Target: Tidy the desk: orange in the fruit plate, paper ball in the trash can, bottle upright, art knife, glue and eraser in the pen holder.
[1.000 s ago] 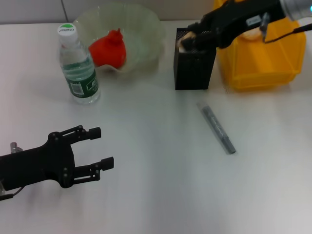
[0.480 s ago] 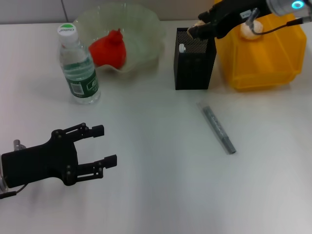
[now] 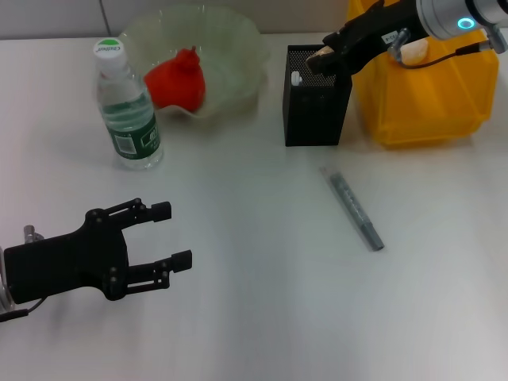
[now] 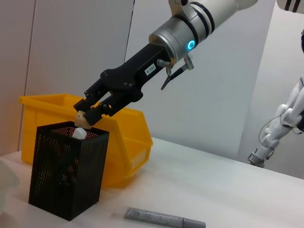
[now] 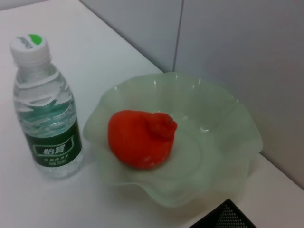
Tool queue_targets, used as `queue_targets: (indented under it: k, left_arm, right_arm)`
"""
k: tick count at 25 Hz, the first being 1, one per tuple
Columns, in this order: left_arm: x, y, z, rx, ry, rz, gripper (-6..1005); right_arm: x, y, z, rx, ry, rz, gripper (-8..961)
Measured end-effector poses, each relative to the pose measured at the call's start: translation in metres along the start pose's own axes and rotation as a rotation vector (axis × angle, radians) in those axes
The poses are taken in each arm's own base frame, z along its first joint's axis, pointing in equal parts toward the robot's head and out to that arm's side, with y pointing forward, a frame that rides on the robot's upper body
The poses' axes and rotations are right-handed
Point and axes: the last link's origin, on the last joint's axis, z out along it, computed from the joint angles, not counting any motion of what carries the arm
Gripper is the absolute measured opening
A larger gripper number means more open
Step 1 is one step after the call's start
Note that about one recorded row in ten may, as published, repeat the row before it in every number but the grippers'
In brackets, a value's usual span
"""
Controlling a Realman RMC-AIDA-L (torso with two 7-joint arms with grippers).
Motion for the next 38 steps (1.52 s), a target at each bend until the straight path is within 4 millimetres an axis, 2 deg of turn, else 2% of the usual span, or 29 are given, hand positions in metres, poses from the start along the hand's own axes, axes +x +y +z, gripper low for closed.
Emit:
queue_targets:
  k: [7, 13, 17, 22, 28, 32, 38]
  left_arm:
    - [0.001, 0.0, 0.0, -0.002, 0.001, 0.001, 815]
    - [0.001, 0.0, 0.0, -0.003, 0.001, -0.002, 815]
    - [0.001, 0.0, -0.001, 0.0, 0.002, -0.005, 815]
    - [0.002, -0.002, -0.003, 0.015, 0.017, -0.008, 815]
    - [0.004, -0.002, -0.002, 0.008, 0.024, -0.005, 815]
    - [0.004, -0.001, -0.001, 0.006, 0.026, 0.0, 815]
    - [0.004, -0.001, 0.001, 0.0, 0.021, 0.001, 815]
  right_arm:
    - [0.002, -0.003, 0.002, 0.026, -0.005, 0.009, 476]
    - [0.0, -0.004, -0.001, 0.031, -0.036, 0.024, 694]
    - [-0.005, -0.004, -0.009, 0.015, -0.135, 0.069, 725]
    - [-0.006, 0.002, -0.031, -0.04, -0.323, 0.102, 733]
    - [0.005, 0.028, -0.056, -0.262, -0.427, 0.061, 733]
    - [0.019, 0.042, -0.066, -0.389, -0.364, 0.028, 733]
    - [0.044, 0.046, -0.056, -0.419, -0.104, 0.045, 734]
